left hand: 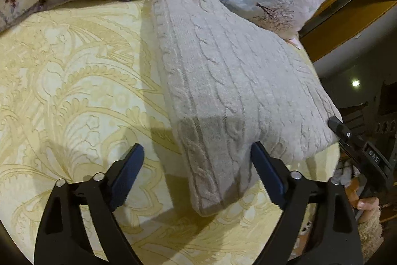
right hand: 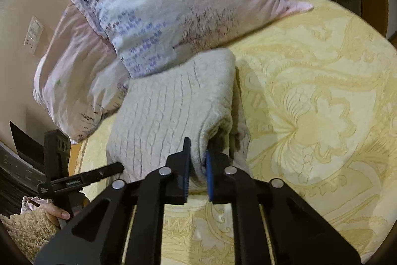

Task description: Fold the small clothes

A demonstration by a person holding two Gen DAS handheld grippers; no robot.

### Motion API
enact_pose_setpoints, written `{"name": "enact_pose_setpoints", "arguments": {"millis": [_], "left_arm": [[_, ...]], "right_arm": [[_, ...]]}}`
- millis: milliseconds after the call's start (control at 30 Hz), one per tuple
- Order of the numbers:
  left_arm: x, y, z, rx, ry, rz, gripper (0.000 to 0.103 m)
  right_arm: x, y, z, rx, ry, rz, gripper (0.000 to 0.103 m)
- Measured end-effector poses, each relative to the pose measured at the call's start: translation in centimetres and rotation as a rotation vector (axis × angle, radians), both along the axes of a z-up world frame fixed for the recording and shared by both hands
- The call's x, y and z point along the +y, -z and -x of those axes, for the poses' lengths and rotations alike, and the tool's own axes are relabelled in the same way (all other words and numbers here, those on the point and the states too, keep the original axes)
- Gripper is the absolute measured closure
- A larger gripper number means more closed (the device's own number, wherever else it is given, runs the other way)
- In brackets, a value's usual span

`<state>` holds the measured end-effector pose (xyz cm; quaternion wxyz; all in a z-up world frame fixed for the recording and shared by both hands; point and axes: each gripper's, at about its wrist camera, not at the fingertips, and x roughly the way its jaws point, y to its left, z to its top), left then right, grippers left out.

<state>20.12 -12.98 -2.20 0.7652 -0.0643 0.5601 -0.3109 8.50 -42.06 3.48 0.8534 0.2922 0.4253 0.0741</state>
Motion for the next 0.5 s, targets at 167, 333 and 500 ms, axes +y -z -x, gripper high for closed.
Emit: {"name": "enact_pose_setpoints", "arguments": {"millis": [167, 333, 500], "left_arm": [[-0.2, -0.1, 0.6, -0.015, 0.032, -0.011, 0.016], [-1.0, -0.1, 0.9, -0.045, 0.068, -0.048, 0.015], [-0.6, -0.1, 0.6, -0.015, 0.073, -0.006, 0.014]], "right_arm": [[-0.6, 1.4, 0.4, 0.090, 0.006, 0.055, 0.095], [0.3, 3.8, 0.5, 0.175, -0.019, 0.113, 0.095], [-0.4, 3.7, 0.2, 0.161, -0.035, 0.061, 0.091]]}}
